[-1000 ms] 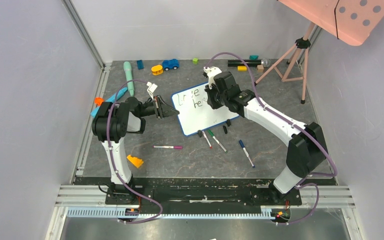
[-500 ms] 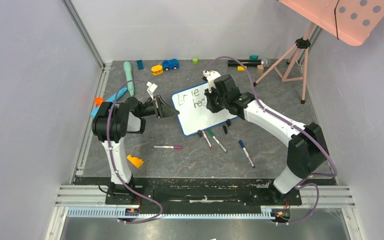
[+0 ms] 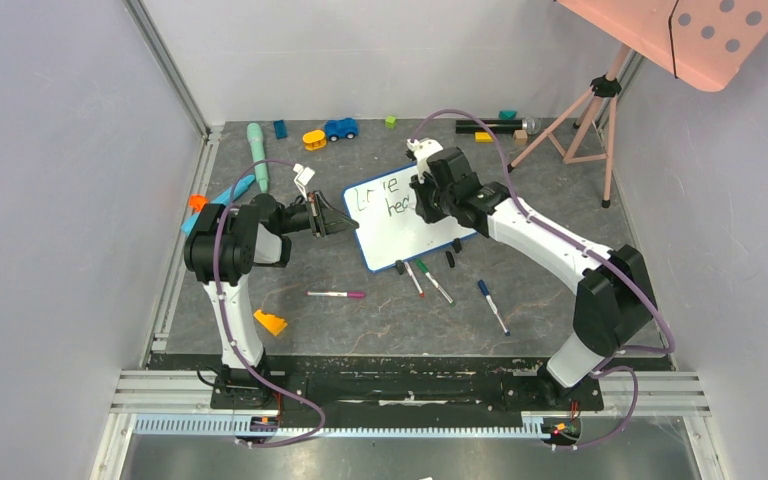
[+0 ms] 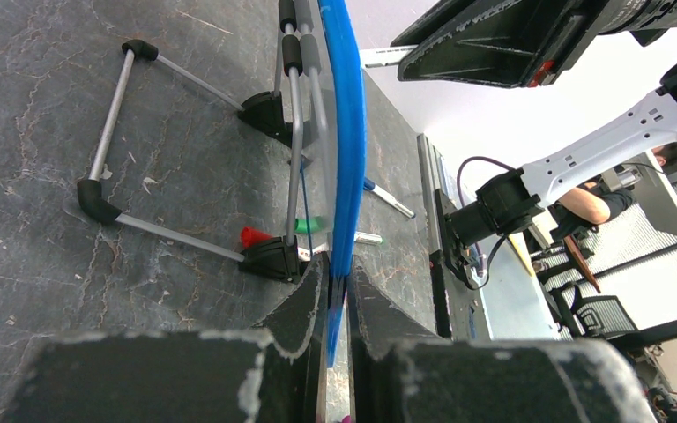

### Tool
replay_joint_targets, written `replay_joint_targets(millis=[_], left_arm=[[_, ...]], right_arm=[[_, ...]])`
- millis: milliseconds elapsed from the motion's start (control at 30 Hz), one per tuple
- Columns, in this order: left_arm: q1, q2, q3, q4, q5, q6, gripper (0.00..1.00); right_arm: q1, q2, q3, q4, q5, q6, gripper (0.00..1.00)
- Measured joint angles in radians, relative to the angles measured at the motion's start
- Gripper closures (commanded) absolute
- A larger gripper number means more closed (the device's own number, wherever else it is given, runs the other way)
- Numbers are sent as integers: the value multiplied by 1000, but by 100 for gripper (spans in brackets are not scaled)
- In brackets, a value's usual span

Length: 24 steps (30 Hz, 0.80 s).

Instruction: Write a sentence on the whiteboard

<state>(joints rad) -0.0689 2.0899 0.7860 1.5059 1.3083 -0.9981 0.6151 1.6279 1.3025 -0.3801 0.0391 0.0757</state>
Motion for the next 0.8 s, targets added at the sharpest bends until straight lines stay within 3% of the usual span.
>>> replay_joint_targets(millis=[333, 800], left_arm=[[0, 0, 0, 0, 0, 0, 98], [0, 0, 0, 0, 0, 0, 98]], right_arm=[[0, 32, 76, -3, 22, -6, 100], [0, 6, 16, 5, 29, -6, 100]])
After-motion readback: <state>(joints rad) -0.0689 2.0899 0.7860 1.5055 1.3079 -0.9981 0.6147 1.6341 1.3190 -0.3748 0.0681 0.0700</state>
